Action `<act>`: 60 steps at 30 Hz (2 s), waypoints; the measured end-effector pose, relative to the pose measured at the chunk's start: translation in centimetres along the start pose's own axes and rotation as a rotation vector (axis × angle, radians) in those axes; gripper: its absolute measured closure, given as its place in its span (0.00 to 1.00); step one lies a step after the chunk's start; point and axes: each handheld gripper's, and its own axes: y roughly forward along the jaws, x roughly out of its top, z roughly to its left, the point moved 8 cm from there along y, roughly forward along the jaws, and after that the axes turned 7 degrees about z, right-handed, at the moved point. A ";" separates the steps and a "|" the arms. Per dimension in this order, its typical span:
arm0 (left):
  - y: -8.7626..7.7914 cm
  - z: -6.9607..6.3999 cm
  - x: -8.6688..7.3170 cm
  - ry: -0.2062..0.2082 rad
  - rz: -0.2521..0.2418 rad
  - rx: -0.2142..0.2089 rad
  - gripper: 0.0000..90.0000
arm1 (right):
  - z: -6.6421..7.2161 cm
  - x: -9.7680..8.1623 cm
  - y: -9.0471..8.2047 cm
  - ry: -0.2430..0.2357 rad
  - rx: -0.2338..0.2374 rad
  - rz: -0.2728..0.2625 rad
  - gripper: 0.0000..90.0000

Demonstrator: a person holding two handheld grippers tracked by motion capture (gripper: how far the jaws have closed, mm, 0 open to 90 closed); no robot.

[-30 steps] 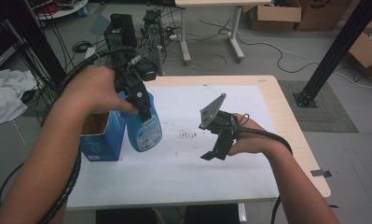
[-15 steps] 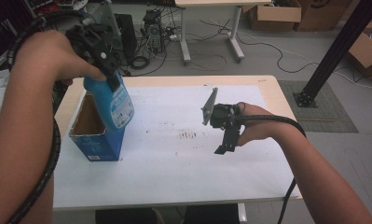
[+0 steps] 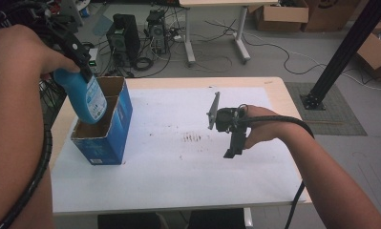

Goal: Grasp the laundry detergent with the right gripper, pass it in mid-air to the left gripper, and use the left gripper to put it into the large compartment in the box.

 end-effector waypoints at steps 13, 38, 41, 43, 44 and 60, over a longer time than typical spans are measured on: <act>5.8 1.5 1.1 -0.018 0.027 -0.009 0.43 | 0.2 -0.1 0.2 0.011 0.003 0.011 0.00; 16.8 2.3 2.5 -0.023 0.048 0.013 0.43 | 0.5 -0.5 1.0 0.028 0.029 0.032 0.00; 16.8 2.1 2.6 -0.017 0.040 0.024 0.43 | 0.5 -0.5 1.1 0.033 0.028 0.036 0.00; 16.8 2.0 2.6 -0.016 0.034 0.020 0.43 | 0.5 -0.5 1.1 0.030 0.028 0.033 0.00; 16.8 1.9 2.7 -0.015 0.029 0.019 0.43 | 0.5 -0.5 1.0 0.030 0.027 0.031 0.00; 18.8 2.0 2.7 -0.001 0.027 0.010 0.43 | 0.6 0.0 0.9 0.031 0.025 0.037 0.00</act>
